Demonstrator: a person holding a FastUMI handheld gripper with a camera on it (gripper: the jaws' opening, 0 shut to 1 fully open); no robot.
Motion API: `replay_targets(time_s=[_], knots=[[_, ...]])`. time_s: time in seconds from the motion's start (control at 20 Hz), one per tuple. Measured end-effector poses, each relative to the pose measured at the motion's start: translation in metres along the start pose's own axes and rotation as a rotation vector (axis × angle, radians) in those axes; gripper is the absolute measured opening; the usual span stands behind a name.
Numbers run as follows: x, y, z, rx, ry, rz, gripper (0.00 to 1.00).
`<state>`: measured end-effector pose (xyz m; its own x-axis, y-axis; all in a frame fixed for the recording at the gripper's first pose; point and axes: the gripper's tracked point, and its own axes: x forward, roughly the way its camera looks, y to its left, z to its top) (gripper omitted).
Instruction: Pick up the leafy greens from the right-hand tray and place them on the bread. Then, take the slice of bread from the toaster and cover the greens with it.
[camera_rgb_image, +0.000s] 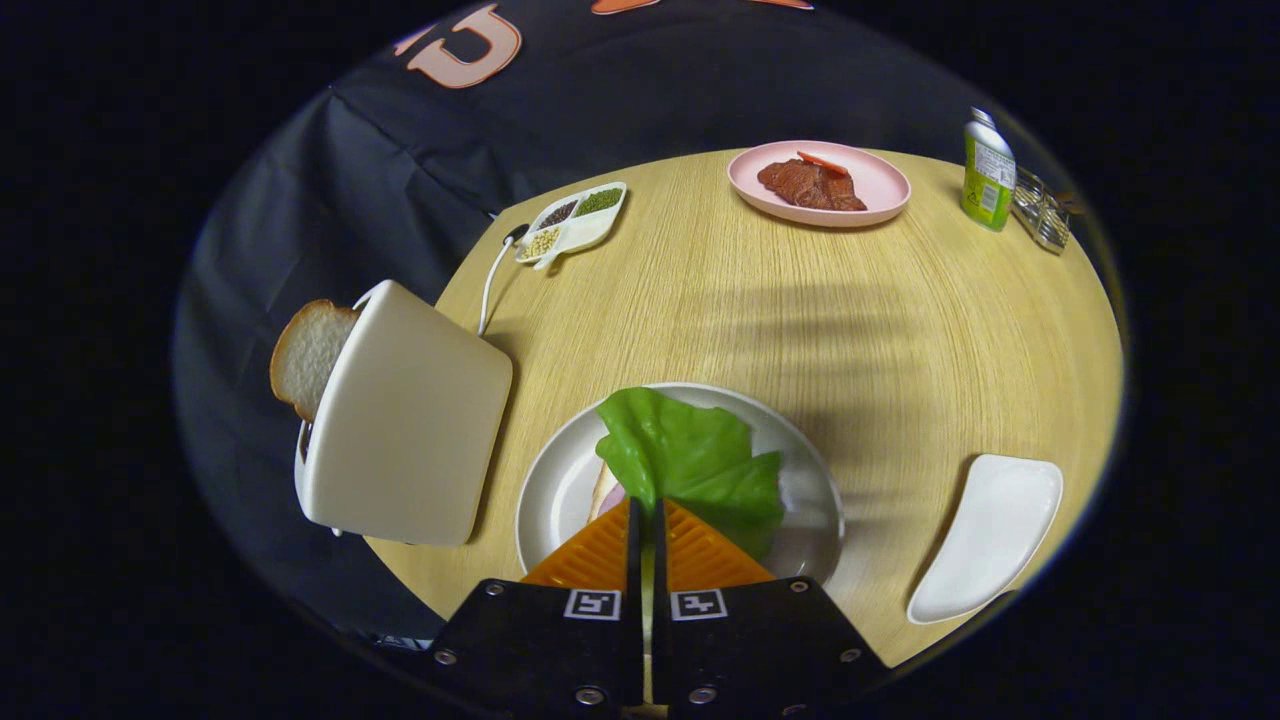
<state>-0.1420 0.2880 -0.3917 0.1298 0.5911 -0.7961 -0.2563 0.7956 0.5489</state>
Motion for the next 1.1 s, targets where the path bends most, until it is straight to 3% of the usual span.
replay_targets(time_s=[0.15, 0.3, 0.45, 0.6, 0.7, 0.9, 1.1], knots=[[0.005, -0.002, -0.01, 0.009, 0.042, -0.006, 0.09], [-0.003, 0.006, 0.001, -0.008, -0.011, -0.007, 0.3], [-0.023, 0.013, 0.02, -0.027, -0.058, -0.027, 0.41], [-0.049, 0.026, 0.053, -0.055, -0.14, -0.055, 0.68], [-0.064, 0.041, 0.072, -0.088, -0.168, -0.069, 0.78], [-0.084, 0.084, 0.09, -0.172, -0.164, -0.066, 0.89], [-0.084, 0.135, 0.098, -0.244, -0.132, -0.051, 0.93]])
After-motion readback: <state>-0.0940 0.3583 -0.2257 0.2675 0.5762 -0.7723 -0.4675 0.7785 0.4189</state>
